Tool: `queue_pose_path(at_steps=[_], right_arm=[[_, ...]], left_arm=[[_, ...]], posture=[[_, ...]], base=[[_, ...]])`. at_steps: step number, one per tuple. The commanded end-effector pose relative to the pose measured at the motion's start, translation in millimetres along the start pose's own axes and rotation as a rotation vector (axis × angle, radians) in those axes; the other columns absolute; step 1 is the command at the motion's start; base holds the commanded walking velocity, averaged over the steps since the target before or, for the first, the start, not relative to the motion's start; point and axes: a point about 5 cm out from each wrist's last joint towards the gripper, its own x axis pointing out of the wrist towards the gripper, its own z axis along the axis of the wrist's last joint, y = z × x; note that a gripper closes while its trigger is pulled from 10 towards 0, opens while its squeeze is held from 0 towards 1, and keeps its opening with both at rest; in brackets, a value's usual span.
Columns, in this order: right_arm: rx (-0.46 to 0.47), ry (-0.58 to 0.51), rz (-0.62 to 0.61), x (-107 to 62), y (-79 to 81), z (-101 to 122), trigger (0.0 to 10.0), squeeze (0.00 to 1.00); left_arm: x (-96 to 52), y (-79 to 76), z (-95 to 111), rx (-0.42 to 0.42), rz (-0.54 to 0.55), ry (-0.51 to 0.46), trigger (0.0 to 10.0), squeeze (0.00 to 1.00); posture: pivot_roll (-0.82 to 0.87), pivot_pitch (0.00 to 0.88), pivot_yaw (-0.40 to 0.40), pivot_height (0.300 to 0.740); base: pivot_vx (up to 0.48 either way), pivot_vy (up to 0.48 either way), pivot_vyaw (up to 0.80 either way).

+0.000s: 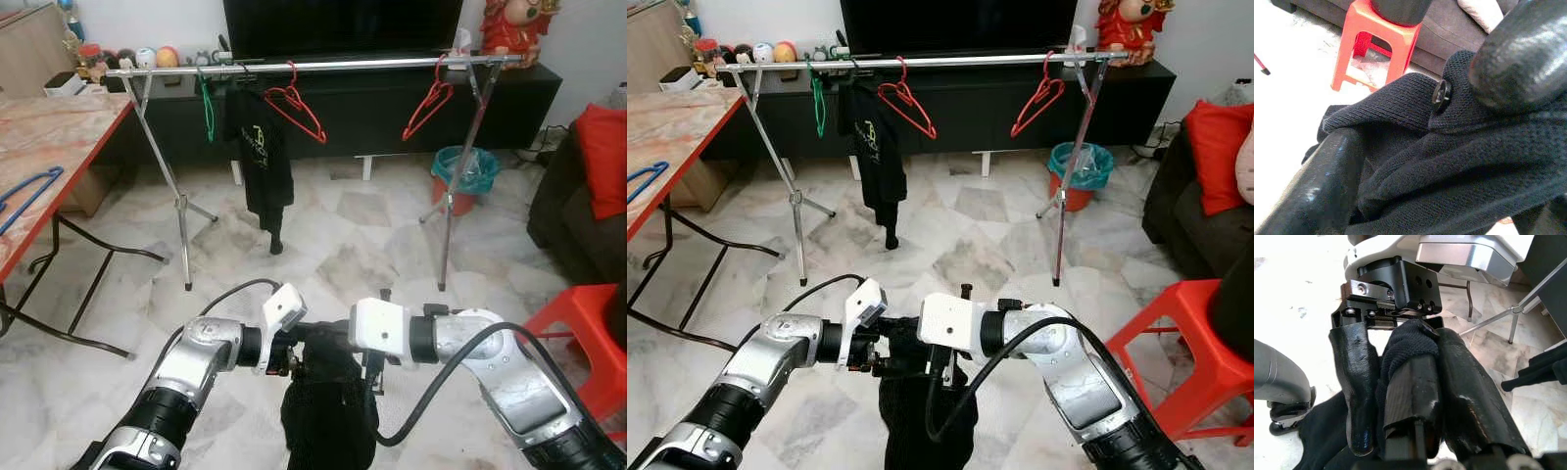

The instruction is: Hang hanger

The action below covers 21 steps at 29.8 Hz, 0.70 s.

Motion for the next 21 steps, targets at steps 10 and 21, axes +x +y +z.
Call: queue_pose_path(at_steps=[10, 21], right_arm=[[-0.024, -0.043, -0.037, -3.4, -3.5, 10.4, 10.0, 0.0], [-0.017, -0.037, -0.051, -3.7, -4.4, 8.0, 10.0, 0.0]], left_arm=[[-4.3, 1.0, -1.0, 0.011, -0.006, 0.022, 0.0, 0.0], [-4.5, 0.7, -1.7, 0.009, -0.009, 0.028, 0.0, 0.0]], posture=[[-0.08, 0.0, 0.036, 0.74], [-0.08, 0.0, 0.04, 0.74]], base=[[0.0, 0.0, 0.0], [0.0, 0.0, 0.0]])
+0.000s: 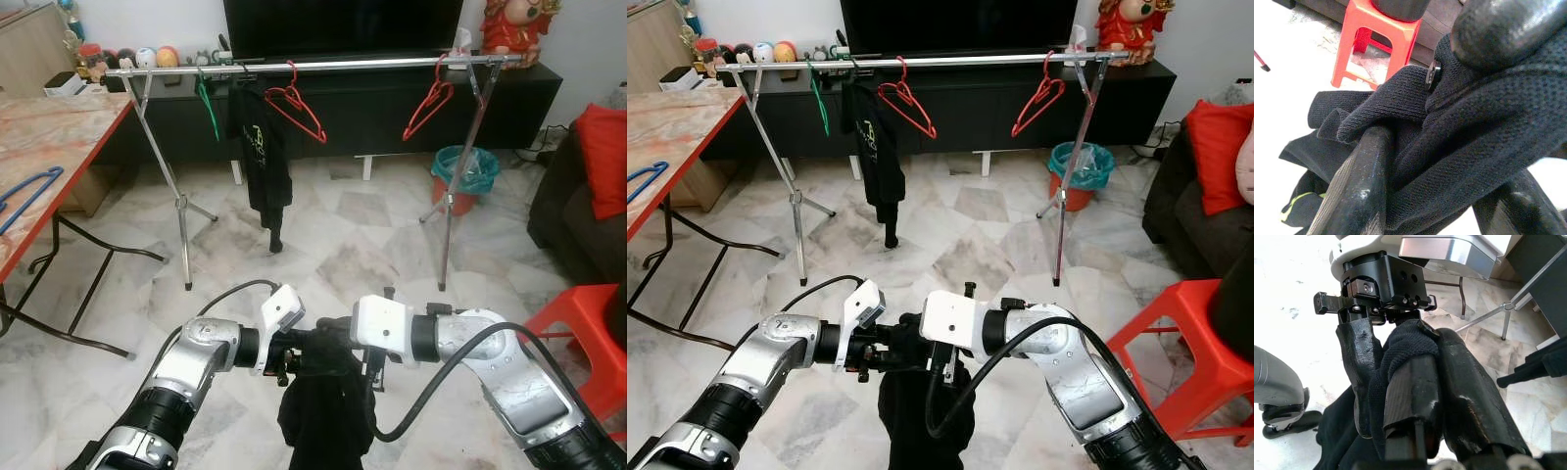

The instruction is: Hang hanger

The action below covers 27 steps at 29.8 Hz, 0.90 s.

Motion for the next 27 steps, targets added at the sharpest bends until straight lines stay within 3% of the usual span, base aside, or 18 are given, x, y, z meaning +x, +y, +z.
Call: queue_pose_path(at_steps=[1, 2, 3, 4, 22, 27], right_arm=[[-0.01, -0.046, -0.019, -2.3, -2.9, 8.8, 10.0, 0.0], [-0.01, -0.046, -0.019, -2.3, -2.9, 8.8, 10.0, 0.0], [-0.008, -0.049, -0.012, -2.3, -2.3, 8.8, 10.0, 0.54], [0.0, -0.051, -0.012, -2.3, -2.2, 8.7, 10.0, 1.0], [0.025, -0.041, -0.014, -2.9, 2.7, 3.8, 10.0, 1.0], [0.063, -0.064, -0.047, -10.5, 3.8, 4.4, 10.0, 1.0]], left_arm=[[-2.4, 0.6, -0.4, 0.006, -0.005, 0.012, 0.0, 0.0], [-2.4, 0.6, -0.4, 0.006, -0.005, 0.012, 0.0, 0.0], [-2.6, 1.2, -0.3, 0.006, -0.002, 0.012, 0.0, 0.0], [-2.7, 1.4, -0.1, 0.006, -0.002, 0.012, 0.0, 0.0], [-3.2, 0.9, 0.8, 0.008, -0.015, 0.013, 0.0, 0.0], [-4.4, -0.2, -2.1, 0.001, -0.018, 0.018, 0.0, 0.0]], posture=[[-0.08, 0.0, 0.041, 0.74], [-0.08, 0.0, 0.041, 0.74], [-0.08, 0.0, 0.041, 0.74], [-0.08, 0.0, 0.041, 0.74], [-0.08, 0.0, 0.05, 0.74], [-0.09, 0.0, 0.052, 0.74]], base=[[0.0, 0.0, 0.0], [0.0, 0.0, 0.0], [0.0, 0.0, 0.0], [0.0, 0.0, 0.0], [0.0, 0.0, 0.0], [0.0, 0.0, 0.0]])
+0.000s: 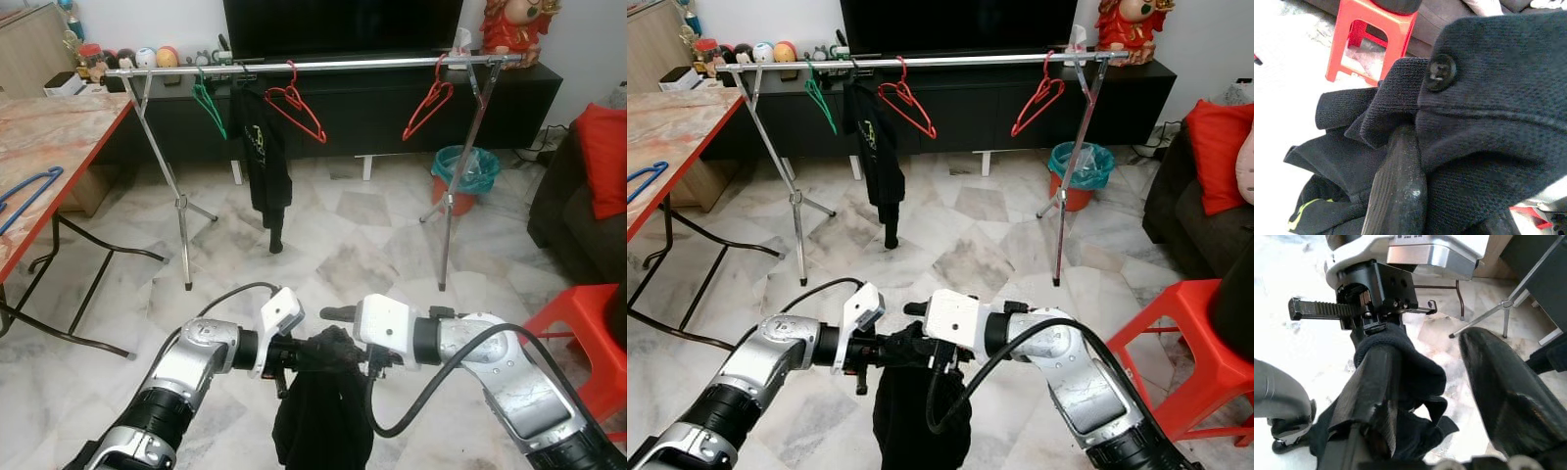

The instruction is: Hang hanger

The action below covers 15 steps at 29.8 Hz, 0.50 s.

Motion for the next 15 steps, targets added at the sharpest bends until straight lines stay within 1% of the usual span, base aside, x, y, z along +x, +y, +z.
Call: queue_pose_path(at_steps=[1, 3, 4, 9, 15], right_arm=[[-0.006, -0.03, -0.012, -6.3, -0.4, 7, 10.0, 1.0], [0.007, 0.002, -0.004, -12.3, 4.9, 0, 10.0, 1.0], [0.026, 0.025, -0.025, -16.7, 4.9, -6, 10.0, 1.0], [0.045, 0.079, -0.048, -24.5, 5.9, -17, 10.0, 1.0], [0.086, 0.139, -0.053, -37.5, 11.8, -31, 10.0, 1.0]], left_arm=[[-2.7, 0.7, 2, 0.009, 0.002, -0.003, 0.0, 0.0], [-3.4, 1.0, 1, 0.007, 0.003, 0.001, 0.0, 0.0], [-3.9, 1.2, 0, 0.007, 0.004, 0.007, 0.0, 0.0], [-4.5, 0.8, -2, 0.007, 0.003, 0.021, 0.0, 0.0], [-5.5, 1.2, -5, 0.003, 0.01, 0.028, 0.0, 0.0]], posture=[[-0.09, 0.0, 0.052, 0.74], [-0.09, 0.0, 0.052, 0.74], [-0.09, 0.0, 0.052, 0.74], [-0.09, 0.0, 0.052, 0.74], [-0.09, 0.0, 0.049, 0.74]], base=[[0.0, 0.0, 0.0], [0.0, 0.0, 0.0], [0.0, 0.0, 0.0], [0.0, 0.0, 0.0], [0.0, 0.0, 0.0]])
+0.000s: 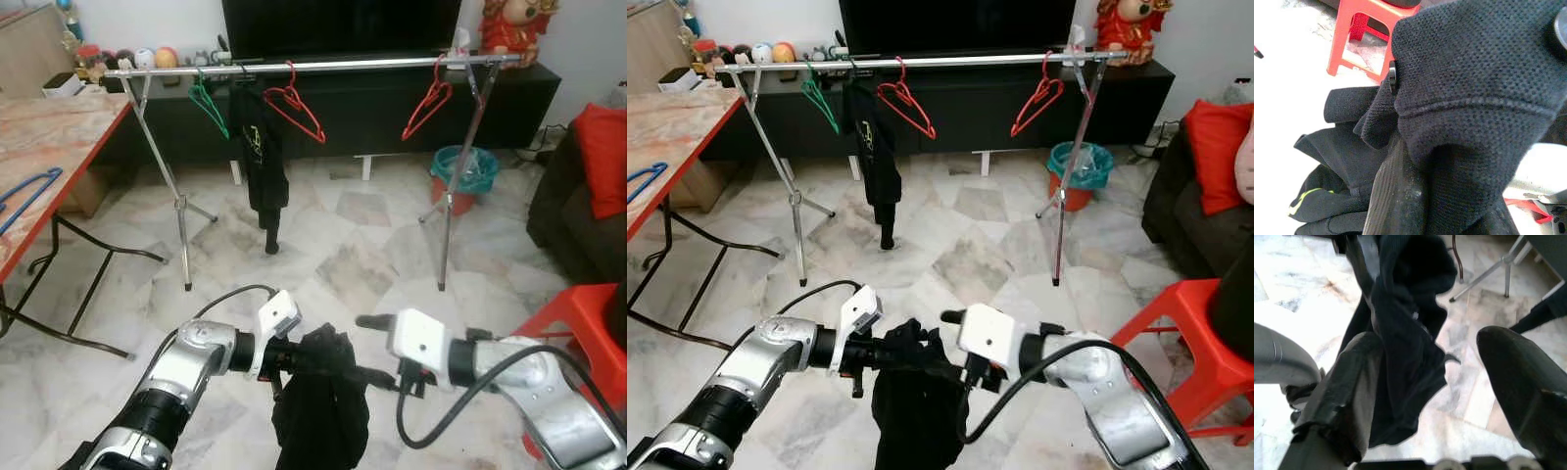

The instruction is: Hang hanger

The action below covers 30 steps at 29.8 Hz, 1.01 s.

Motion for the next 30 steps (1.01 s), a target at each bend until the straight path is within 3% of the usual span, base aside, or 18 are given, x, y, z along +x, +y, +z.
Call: queue_pose_path(at_steps=[1, 4, 5, 6, 7, 11, 13, 15, 16, 18, 20, 22, 23, 26, 30], right_arm=[[0.001, 0.038, -0.026, -8.1, -1.9, -4, 10.0, 1.0], [-0.023, 0.16, -0.066, -15.1, -3.7, -22, 10.0, 1.0], [0.006, 0.191, -0.123, -16.5, -8.3, -33, 10.0, 0.0], [0.045, 0.2, -0.18, -16.1, -12.3, -40, 10.0, 0.0], [0.045, 0.2, -0.18, -16.1, -12.3, -40, 10.0, 0.0], [0.148, 0.344, -0.397, -13.6, -24.7, -73, 10.0, 0.0], [0.232, 0.389, -0.496, -13.7, -28.3, -87, 10.0, 0.0], [0.38, 0.394, -0.63, -11.8, -30.4, -103, 10.0, 0.0], [0.38, 0.394, -0.63, -11.8, -30.4, -103, 10.0, 0.0], [0.521, 0.36, -0.694, -5.1, -25.4, -115, 10.0, 0.0], [0.567, 0.345, -0.704, -1.3, -22.3, -119, 10.0, 0.0], [0.583, 0.343, -0.705, 0.4, -20.9, -120, 10.0, 0.0], [0.614, 0.334, -0.711, 3.6, -18.7, -123, 10.0, 0.0], [0.673, 0.29, -0.726, 7.9, -17.1, -122, 10.0, 0.0], [0.737, 0.255, -0.762, 12.9, -16.0, -123, 10.0, 0.0]], left_arm=[[-2.5, 0.9, -2, 0.009, 0.008, 0.009, 0.0, 0.0], [-3.4, 1.0, -3, 0.019, 0.012, 0.014, 0.0, 0.0], [-4.2, 1.2, -2, 0.045, 0.017, 0.024, 3.3, 0.0], [-5.4, 0.7, -2, 0.061, 0.012, 0.034, 10.0, 0.0], [-5.4, 0.7, -2, 0.061, 0.012, 0.034, 10.0, 0.0], [-9.5, -4.5, -2, 0.107, -0.035, 0.058, 10.0, 0.0], [-9.8, -4.4, -1, 0.127, -0.028, 0.065, 10.0, 0.0], [-10.7, -2.1, 1, 0.182, 0.008, 0.086, 10.0, 0.0], [-10.7, -2.1, 1, 0.182, 0.008, 0.086, 10.0, 0.0], [-8.4, 8.1, 11, 0.345, 0.128, 0.141, 10.0, 0.0], [-7.6, 12.4, 17, 0.47, 0.19, 0.154, 10.0, 0.0], [-7.3, 14.0, 19, 0.501, 0.209, 0.16, 10.0, 0.0], [-6.3, 17.8, 27, 0.598, 0.274, 0.14, 10.0, 0.0], [-7.1, 25.3, 37, 0.638, 0.388, 0.083, 10.0, 0.0], [-7.3, 29.7, 45, 0.765, 0.492, 0.07, 10.0, 0.0]], posture=[[-0.09, 0.0, 0.049, 0.74], [-0.09, 0.0, 0.049, 0.74], [-0.09, 0.0, 0.048, 0.74], [-0.09, 0.0, 0.048, 0.74], [-0.09, 0.0, 0.048, 0.74], [-0.08, 0.0, 0.047, 0.74], [-0.08, 0.0, 0.048, 0.74], [-0.08, 0.0, 0.05, 0.74], [-0.08, 0.0, 0.05, 0.74], [-0.07, 0.0, 0.049, 0.74], [-0.07, 0.0, 0.053, 0.74], [-0.07, 0.0, 0.054, 0.74], [-0.07, 0.0, 0.057, 0.74], [-0.07, 0.0, 0.062, 0.74], [-0.07, 0.0, 0.065, 0.74]], base=[[0.0, 0.0, 0.0], [0.0, 0.0, 0.0], [0.0, 0.0, 0.0], [0.0, 0.0, 0.0], [0.0, 0.0, 0.0], [0.0, 0.0, 0.0], [0.0, 0.0, 0.0], [0.0, 0.0, 0.0], [0.0, 0.0, 0.0], [0.0, 0.0, 0.0], [0.0, 0.0, 0.0], [0.0, 0.0, 0.0], [0.0, 0.0, 0.0], [0.0, 0.0, 0.0], [0.0, 0.0, 0.0]])
